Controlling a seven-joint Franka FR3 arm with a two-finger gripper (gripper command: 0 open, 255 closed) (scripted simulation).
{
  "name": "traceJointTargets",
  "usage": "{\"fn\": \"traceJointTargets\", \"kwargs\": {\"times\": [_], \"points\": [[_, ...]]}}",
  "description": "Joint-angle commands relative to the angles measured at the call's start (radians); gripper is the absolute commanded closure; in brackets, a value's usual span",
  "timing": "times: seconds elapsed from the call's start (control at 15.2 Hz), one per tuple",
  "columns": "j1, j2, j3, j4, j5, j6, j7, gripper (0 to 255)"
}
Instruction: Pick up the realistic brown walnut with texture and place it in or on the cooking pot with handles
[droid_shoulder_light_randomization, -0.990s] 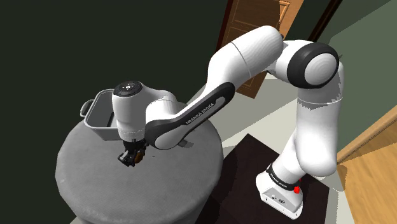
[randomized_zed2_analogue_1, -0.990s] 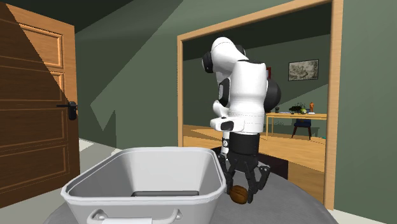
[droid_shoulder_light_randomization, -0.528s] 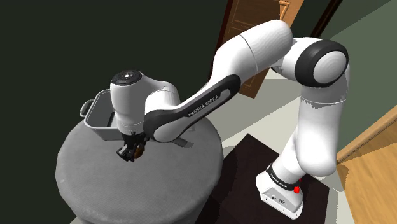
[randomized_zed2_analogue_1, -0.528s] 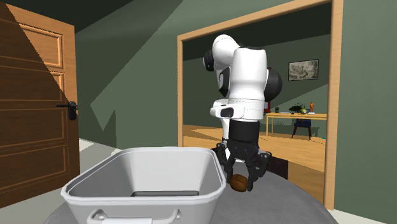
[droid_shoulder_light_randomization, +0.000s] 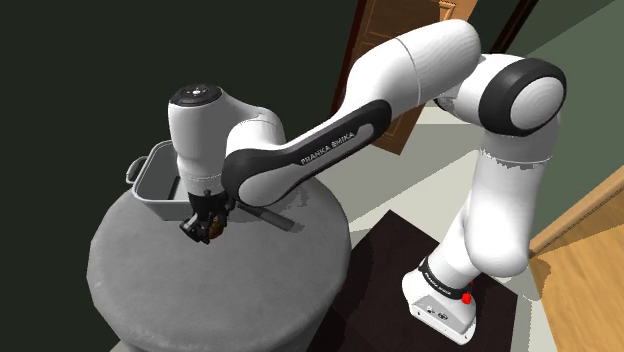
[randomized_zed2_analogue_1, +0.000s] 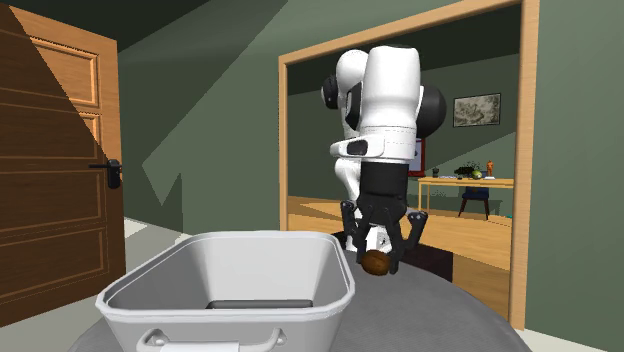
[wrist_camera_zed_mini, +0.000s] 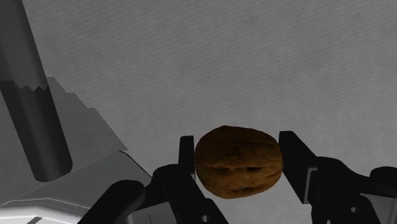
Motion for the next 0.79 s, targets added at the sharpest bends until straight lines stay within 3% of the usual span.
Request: {"fn": "traceJointTargets", "kwargs": {"times": [0.0, 0.73], "points": [[-0.003, -0.014, 0.005, 0.009, 0.01, -0.021, -0.007, 255], [-0.012, -0.072, 0.022, 0.086, 0.054, -0.146, -0.041, 255]]}}
